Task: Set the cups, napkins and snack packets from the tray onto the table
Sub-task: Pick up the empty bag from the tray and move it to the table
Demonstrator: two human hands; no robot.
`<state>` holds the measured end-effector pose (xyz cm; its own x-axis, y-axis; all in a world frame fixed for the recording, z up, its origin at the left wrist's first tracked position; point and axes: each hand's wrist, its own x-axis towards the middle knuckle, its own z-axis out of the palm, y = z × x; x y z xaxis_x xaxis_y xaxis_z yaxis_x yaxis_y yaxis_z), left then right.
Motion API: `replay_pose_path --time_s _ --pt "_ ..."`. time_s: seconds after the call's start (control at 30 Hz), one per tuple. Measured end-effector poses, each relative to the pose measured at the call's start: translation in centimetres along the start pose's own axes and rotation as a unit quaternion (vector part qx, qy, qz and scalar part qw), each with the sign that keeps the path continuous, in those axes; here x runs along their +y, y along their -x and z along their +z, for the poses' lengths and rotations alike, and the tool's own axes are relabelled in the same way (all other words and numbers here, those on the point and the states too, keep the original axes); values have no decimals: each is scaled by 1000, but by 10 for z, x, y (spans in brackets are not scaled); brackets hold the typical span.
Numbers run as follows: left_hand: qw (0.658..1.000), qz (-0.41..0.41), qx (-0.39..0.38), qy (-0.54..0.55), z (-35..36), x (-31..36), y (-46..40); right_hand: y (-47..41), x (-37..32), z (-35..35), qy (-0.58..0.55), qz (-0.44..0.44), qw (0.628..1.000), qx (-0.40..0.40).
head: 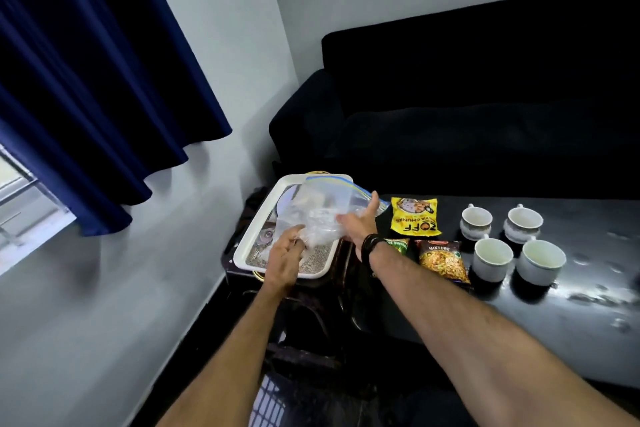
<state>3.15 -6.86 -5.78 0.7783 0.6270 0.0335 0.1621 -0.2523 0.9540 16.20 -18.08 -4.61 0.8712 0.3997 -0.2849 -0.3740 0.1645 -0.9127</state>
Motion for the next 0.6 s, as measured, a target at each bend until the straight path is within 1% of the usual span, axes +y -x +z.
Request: replay_pose_path --time_s 0.07,0.13,0.17,0.2,0.23,0.27,0.3,0.37,0.43,0.47,0.53,0.6 --pt "999 3 20 50 1 13 1 6 -6 4 -4 -8 1000 -15" --pt "991 -9 61 121 1 26 2 15 -18 7 -11 -9 998 -63" --pt "983 -29 73 168 4 31 4 20 -25 6 -23 -6 995 -94" --pt "968 -57 83 232 6 34 4 25 -32 5 -39 2 991 -126" --pt "947 -77 82 301 7 35 5 29 -38 4 -52 15 986 -155" --pt "931 -82 64 350 10 37 7 34 -44 2 -48 28 983 -173" --pt "923 -74 32 378 15 41 10 40 -50 1 -26 37 982 -185" --pt "920 -50 -28 389 25 55 17 48 -60 -3 60 44 981 -182" --pt "921 -42 -46 386 39 77 22 53 -71 -14 124 20 981 -151" --pt "923 -51 -26 380 46 88 23 55 -76 -22 137 -4 981 -138" --pt "920 -85 45 381 57 108 23 60 -86 -37 134 -67 979 -137" --pt "894 -113 99 422 65 126 20 67 -91 -55 140 -141 967 -162"
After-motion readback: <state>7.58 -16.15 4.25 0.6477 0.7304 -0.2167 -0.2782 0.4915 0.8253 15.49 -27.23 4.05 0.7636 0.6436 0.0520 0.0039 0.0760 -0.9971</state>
